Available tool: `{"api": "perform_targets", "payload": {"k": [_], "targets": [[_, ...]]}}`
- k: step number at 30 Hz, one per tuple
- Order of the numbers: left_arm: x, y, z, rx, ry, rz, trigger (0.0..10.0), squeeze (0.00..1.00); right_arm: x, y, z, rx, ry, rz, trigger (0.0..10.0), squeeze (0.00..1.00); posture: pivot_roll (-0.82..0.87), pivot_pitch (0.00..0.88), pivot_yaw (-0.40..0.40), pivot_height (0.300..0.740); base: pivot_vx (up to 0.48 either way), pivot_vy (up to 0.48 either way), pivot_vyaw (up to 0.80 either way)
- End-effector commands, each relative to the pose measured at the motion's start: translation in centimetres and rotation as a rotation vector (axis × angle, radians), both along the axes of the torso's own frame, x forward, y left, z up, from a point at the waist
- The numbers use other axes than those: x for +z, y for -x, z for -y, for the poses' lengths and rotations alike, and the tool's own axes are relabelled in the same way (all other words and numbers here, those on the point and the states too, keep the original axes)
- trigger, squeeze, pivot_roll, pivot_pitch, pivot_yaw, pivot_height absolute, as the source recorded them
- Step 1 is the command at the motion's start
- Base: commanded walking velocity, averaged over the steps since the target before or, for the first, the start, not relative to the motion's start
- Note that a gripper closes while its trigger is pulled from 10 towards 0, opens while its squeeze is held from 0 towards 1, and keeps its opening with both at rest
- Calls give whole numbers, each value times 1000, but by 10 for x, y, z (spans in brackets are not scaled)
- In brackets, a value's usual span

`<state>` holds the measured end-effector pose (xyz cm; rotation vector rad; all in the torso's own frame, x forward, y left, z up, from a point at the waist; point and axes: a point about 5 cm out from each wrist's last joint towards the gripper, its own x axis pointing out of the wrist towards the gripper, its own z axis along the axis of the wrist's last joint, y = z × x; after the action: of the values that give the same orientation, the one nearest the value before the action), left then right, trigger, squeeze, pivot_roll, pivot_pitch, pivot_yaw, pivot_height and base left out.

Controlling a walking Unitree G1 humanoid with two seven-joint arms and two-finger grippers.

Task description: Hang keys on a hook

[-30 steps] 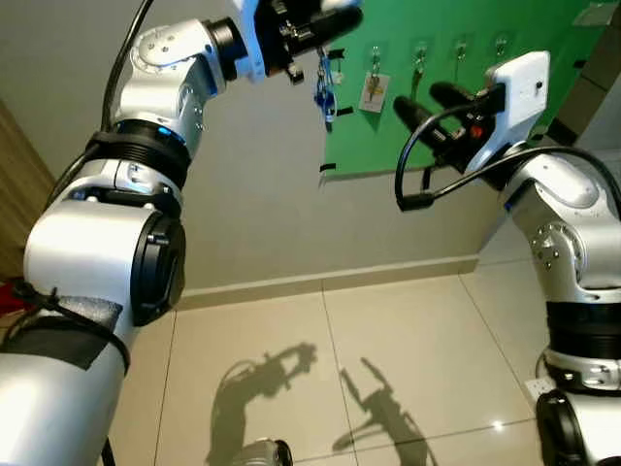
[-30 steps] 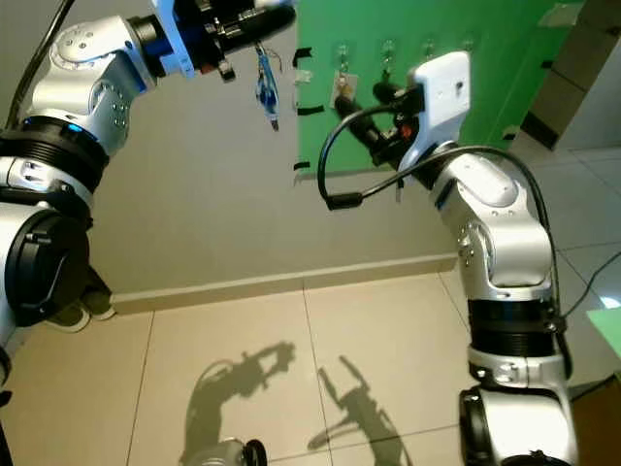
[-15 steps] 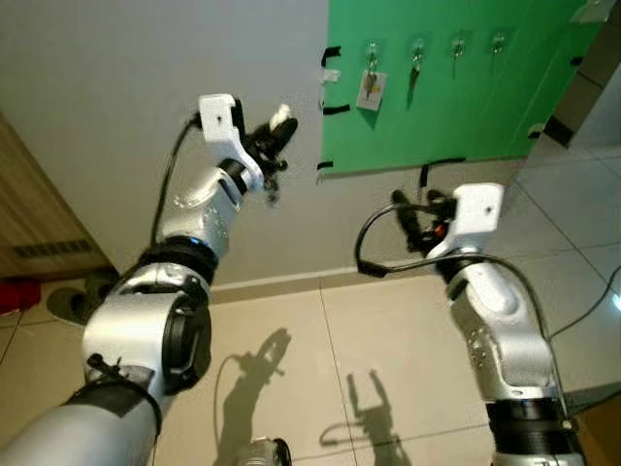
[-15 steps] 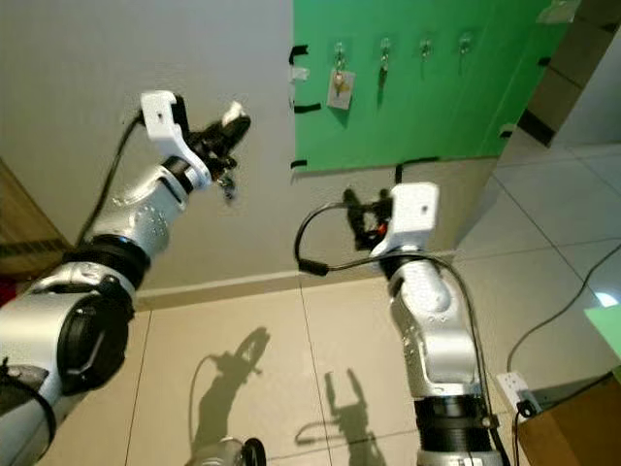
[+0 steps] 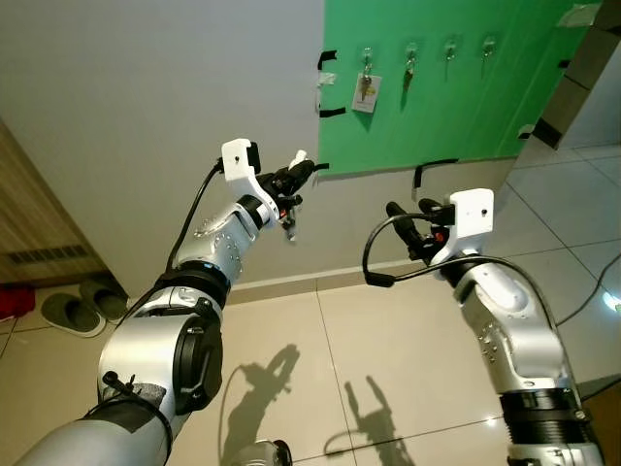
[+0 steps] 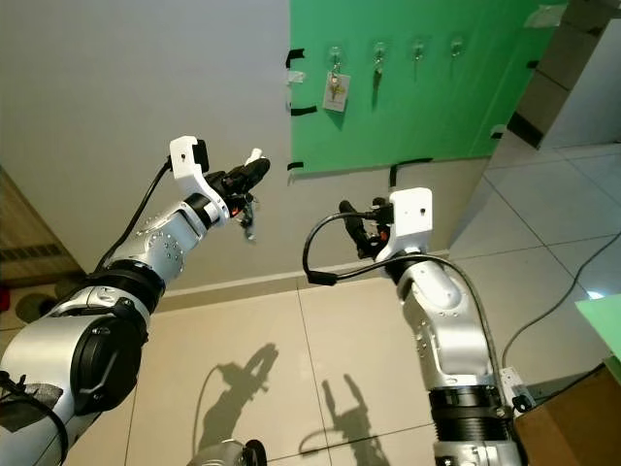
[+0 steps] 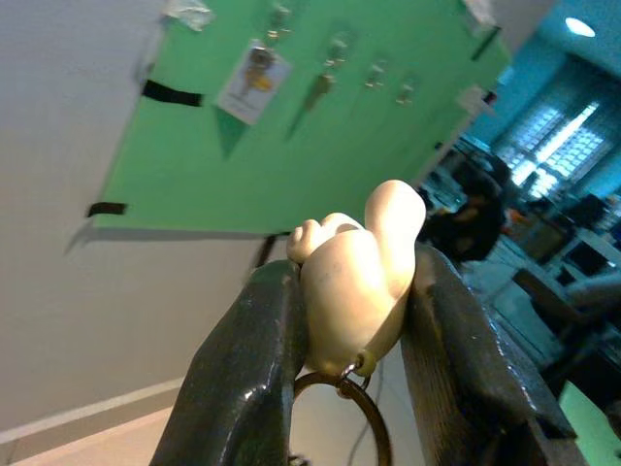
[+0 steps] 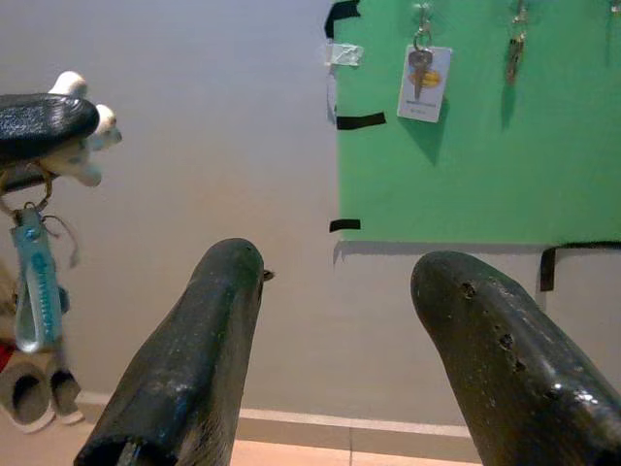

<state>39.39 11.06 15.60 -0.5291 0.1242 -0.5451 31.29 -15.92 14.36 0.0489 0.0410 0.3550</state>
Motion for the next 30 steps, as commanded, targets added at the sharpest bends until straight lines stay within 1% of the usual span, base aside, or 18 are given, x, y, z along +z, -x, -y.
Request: {"api": "perform_targets", "payload": {"k": [1,5,9,10,11,16,19,22,24,25,27,29,30], "targets": [[11,-2,2,-33,-5,42,10000,0,5,-2,-2,54,-18,-7,10000,0,-79,0,110,740,0,0,0],[14,-1,10,-82,-8,59,10000,0,16,-4,-5,160,-20,-7,10000,0,-80,0,106,740,0,0,0],[15,0,14,-103,-3,63,10000,0,18,-5,-6,195,-17,-7,10000,0,-81,0,104,740,0,0,0],[15,1,20,-133,5,63,10000,0,20,-7,-9,235,-10,-14,10000,0,-79,0,104,740,0,0,0],[16,1,22,-147,9,63,10000,0,21,-7,-10,252,-3,-17,10000,0,-79,0,104,740,0,0,0],[16,2,26,-175,3,70,10000,0,24,-8,-12,292,4,-18,10000,0,-78,0,104,740,0,0,0],[17,3,28,-187,3,75,10000,0,25,-9,-14,342,12,-30,10000,0,-76,0,104,740,0,0,0],[19,3,29,-196,10,79,10000,0,26,-9,-15,358,13,-34,10000,0,-75,0,105,740,0,0,0],[22,4,33,-256,28,95,10000,0,25,-8,-18,399,13,-50,10000,0,-73,0,103,740,0,0,0],[22,4,33,-256,28,95,10000,0,25,-8,-18,399,13,-50,10000,0,-73,0,103,740,0,0,0],[27,7,36,-325,40,119,10000,0,24,-9,-19,423,11,-64,10000,0,-68,0,98,740,0,0,0],[28,7,37,-346,47,126,10000,0,24,-9,-19,426,10,-66,10000,0,-68,0,97,740,0,0,0],[31,9,38,-393,54,142,10000,0,24,-9,-19,429,6,-68,10000,0,-66,0,92,740,0,0,0]]}}
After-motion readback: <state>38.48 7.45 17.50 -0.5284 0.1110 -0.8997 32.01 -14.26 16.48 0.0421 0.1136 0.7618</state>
